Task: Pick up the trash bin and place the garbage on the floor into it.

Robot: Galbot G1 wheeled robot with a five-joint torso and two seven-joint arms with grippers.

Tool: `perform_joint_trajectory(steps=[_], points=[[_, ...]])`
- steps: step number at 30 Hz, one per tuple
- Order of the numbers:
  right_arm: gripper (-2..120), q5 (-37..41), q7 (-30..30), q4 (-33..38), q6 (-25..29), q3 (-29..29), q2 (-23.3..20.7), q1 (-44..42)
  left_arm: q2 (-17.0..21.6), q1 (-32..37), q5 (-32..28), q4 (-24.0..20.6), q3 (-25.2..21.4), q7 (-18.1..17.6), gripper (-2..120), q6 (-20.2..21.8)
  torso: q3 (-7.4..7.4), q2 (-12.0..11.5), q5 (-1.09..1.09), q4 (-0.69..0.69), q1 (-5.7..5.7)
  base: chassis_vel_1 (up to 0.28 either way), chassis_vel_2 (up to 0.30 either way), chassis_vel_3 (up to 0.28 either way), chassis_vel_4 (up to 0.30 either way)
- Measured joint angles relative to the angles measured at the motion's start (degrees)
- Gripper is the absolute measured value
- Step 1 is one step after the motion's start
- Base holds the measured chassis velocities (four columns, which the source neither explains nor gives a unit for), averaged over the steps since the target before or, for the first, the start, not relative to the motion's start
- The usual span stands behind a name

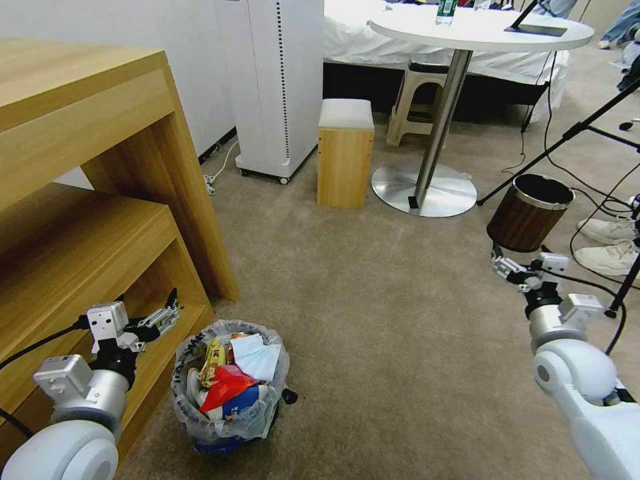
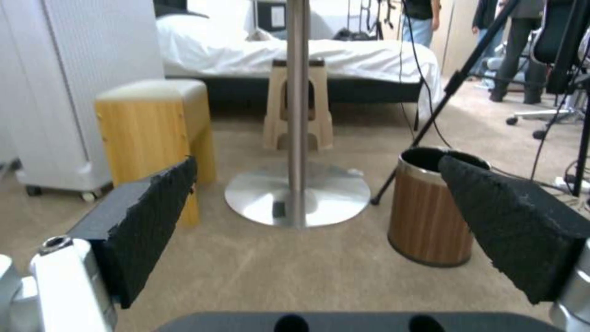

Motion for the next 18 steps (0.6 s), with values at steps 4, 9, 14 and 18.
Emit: perform_joint_trajectory(steps=[4, 9, 14, 18], points=[[100, -0.94, -1.35, 1.82, 2.24, 1.6, 1.28, -1.97, -0.92, 0.08, 0.88, -1.63, 0.47, 0.86, 100, 0.32, 0.0, 0.0, 0.01, 0.0, 0.0, 0.0, 0.0, 0.0, 0.0], [100, -3.21, -2.16, 3.42, 4.3, 2.02, 2.72, -3.0, -2.09, 0.29, 2.56, -2.67, 1.0, 1.63, 100, 1.08, 0.0, 0.0, 0.01, -0.01, 0.0, 0.0, 0.0, 0.0, 0.0], [100, -4.42, -1.74, 5.08, 4.72, 1.89, 4.7, -3.55, -3.34, 0.87, 4.13, -3.46, 1.63, 1.9, 100, 1.66, 0.0, 0.0, 0.01, 0.0, 0.0, 0.0, 0.0, 0.0, 0.0], [100, -5.97, -2.57, 5.31, 5.98, 2.14, 7.73, -3.54, -4.95, 0.13, 4.82, -3.78, 2.34, 2.24, 100, 2.24, 0.0, 0.0, 0.01, -0.01, 0.0, 0.0, 0.0, 0.0, 0.0]])
